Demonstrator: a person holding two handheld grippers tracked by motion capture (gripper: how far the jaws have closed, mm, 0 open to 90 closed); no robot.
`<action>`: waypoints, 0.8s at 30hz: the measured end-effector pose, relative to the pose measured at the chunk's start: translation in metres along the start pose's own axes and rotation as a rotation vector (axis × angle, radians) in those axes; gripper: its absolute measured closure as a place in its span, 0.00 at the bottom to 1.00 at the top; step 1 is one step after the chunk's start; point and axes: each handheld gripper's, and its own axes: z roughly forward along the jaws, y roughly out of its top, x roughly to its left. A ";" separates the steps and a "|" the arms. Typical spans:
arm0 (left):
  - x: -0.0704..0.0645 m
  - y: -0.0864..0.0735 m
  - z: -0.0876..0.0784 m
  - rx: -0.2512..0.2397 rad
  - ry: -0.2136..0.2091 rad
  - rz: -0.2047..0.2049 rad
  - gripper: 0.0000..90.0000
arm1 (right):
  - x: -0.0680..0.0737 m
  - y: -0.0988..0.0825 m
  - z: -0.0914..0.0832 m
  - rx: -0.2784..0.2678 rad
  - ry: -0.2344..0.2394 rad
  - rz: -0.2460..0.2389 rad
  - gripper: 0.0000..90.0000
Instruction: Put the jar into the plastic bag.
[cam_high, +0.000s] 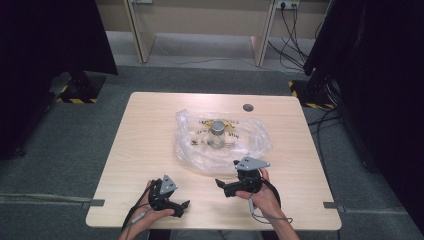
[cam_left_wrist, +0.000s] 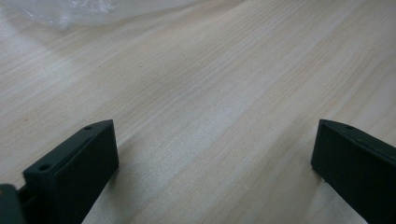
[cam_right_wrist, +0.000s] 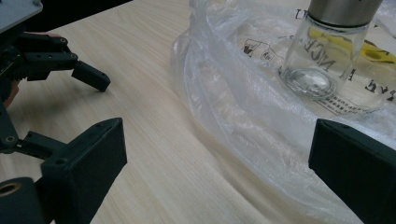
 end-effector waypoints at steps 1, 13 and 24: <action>0.000 0.000 0.000 0.000 0.000 0.000 0.00 | 0.000 -0.001 0.000 0.002 0.001 0.000 0.05; 0.000 0.000 0.000 0.000 0.000 0.000 0.00 | 0.007 -0.020 -0.005 0.025 0.023 0.001 0.05; 0.000 0.000 0.000 0.000 0.000 0.000 0.00 | 0.009 -0.032 -0.009 0.043 0.031 0.009 0.05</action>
